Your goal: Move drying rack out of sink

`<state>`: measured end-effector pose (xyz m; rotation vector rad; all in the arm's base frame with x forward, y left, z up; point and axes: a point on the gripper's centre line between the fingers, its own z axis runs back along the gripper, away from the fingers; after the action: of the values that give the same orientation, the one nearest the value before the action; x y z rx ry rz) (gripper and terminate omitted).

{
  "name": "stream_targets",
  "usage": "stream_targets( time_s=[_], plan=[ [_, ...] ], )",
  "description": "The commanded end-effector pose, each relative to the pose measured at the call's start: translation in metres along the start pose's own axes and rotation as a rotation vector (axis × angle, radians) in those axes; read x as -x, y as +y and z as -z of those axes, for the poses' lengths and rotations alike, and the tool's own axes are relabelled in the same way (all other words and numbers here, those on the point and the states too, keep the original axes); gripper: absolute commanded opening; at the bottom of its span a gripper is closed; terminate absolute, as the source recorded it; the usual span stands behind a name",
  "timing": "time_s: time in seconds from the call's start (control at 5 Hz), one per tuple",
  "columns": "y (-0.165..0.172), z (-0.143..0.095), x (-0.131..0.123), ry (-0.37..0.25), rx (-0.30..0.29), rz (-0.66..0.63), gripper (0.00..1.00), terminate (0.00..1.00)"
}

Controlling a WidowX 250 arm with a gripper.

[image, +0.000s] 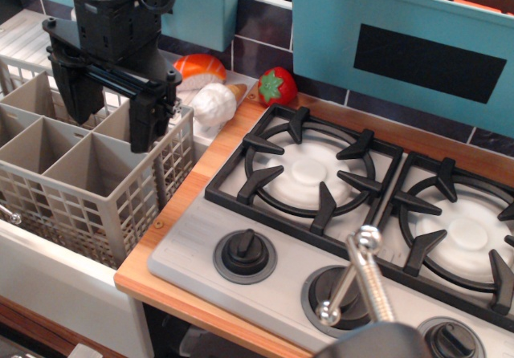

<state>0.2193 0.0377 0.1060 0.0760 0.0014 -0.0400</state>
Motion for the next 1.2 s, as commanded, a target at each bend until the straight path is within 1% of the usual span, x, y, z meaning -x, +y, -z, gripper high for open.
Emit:
stream_targets(
  time_s=[0.0,0.2,0.4,0.6,0.8,1.0],
  plan=[
    [0.000,0.000,0.000,0.000,0.000,0.000,1.00,0.00],
    [0.019,0.012,0.003,-0.017,0.001,0.011,1.00,0.00],
    [0.037,0.027,0.002,-0.035,-0.019,0.013,1.00,0.00],
    [0.056,0.044,-0.005,-0.033,-0.026,0.021,1.00,0.00],
    [0.065,0.067,-0.006,-0.042,-0.044,0.029,1.00,0.00],
    [0.066,0.087,-0.005,-0.041,-0.050,0.021,1.00,0.00]
  ],
)
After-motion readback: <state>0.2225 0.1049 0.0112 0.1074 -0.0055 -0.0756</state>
